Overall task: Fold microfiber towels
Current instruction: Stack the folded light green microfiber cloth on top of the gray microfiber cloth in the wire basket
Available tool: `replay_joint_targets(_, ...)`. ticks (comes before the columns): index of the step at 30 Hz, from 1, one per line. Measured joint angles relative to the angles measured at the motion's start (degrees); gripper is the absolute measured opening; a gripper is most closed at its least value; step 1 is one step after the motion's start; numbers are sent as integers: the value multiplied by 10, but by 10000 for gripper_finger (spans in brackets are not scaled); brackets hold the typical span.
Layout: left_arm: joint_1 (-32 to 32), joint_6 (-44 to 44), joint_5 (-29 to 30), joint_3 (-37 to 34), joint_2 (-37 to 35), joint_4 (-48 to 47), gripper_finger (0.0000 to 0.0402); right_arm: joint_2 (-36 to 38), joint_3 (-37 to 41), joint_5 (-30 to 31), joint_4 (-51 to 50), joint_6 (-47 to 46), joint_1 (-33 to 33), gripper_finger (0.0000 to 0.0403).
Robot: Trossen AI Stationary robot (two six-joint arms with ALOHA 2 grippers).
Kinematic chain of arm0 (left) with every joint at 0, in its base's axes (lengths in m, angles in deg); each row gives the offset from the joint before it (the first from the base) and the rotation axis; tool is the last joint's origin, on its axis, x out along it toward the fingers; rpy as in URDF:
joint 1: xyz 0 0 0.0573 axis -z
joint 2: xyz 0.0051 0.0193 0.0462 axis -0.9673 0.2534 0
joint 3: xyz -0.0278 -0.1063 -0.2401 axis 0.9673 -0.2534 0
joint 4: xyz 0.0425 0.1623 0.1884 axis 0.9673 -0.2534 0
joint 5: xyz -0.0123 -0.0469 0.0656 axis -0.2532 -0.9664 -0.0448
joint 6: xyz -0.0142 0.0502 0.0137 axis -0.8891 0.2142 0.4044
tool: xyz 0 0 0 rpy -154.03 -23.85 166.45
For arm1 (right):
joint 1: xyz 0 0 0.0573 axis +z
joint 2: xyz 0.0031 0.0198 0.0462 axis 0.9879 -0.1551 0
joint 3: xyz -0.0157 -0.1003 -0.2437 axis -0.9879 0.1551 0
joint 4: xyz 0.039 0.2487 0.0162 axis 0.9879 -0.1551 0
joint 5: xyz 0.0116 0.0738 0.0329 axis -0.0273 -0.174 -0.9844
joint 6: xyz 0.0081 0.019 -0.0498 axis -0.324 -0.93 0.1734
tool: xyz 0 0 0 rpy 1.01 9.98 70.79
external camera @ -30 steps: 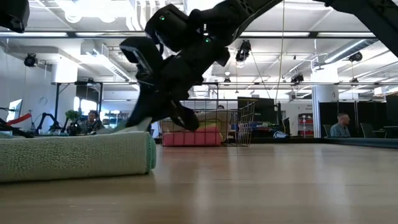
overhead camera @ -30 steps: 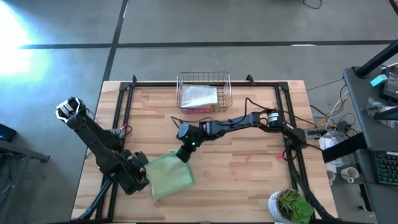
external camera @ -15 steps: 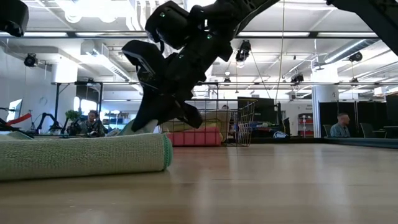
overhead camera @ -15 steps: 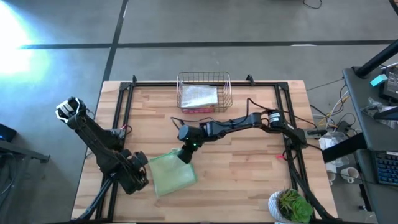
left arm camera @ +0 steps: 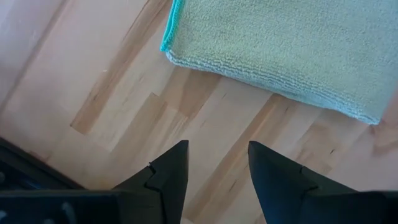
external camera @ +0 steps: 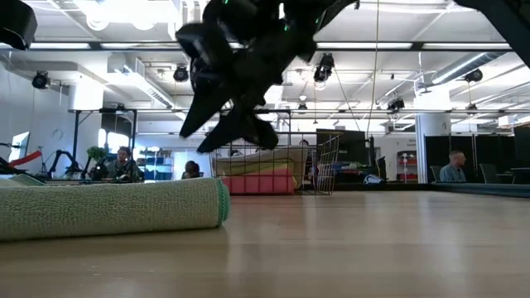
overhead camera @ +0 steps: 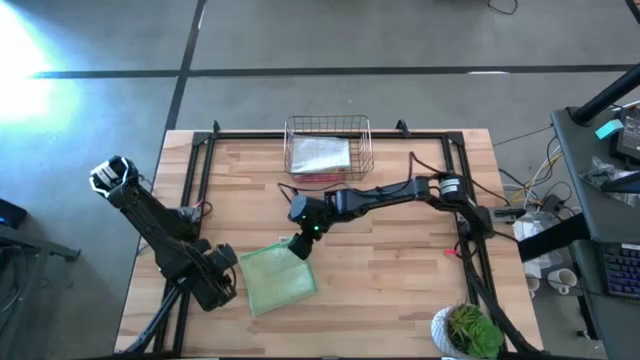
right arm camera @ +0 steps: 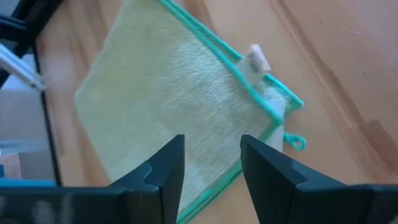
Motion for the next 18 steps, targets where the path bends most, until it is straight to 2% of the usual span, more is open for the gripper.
replay_joint_targets(4,0,41,2,0,0,-1,151,34,0,-1,-18,10,11,147)
replay_joint_targets(8,0,119,3,10,0,21,151,76,0,5,-49,41,36,142)
replay_joint_targets(12,0,182,16,19,0,86,151,122,0,70,-93,77,70,132)
replay_joint_targets(18,0,249,91,35,2,191,151,179,0,184,-167,163,118,123)
